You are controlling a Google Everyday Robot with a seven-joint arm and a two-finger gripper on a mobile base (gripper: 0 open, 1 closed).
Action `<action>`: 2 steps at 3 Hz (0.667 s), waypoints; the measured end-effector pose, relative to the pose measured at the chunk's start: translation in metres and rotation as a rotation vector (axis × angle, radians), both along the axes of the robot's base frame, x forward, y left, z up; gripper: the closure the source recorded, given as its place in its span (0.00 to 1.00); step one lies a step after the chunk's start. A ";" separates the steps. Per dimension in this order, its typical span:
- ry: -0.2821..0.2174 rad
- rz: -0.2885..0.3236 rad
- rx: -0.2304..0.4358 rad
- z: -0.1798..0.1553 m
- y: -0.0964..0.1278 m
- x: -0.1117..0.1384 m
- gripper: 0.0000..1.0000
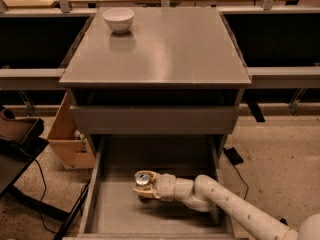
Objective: Place redbull can into middle drawer
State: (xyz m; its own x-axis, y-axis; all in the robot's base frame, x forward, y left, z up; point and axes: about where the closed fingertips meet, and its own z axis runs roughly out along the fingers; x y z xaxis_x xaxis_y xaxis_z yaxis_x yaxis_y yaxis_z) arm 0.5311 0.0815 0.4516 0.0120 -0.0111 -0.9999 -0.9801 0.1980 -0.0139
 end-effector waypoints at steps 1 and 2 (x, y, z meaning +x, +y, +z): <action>0.000 0.000 0.000 0.000 0.000 0.000 0.29; 0.000 0.000 0.000 0.000 0.000 0.000 0.06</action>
Offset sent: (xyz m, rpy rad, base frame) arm 0.0000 0.0000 0.0000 0.0000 0.0000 0.0000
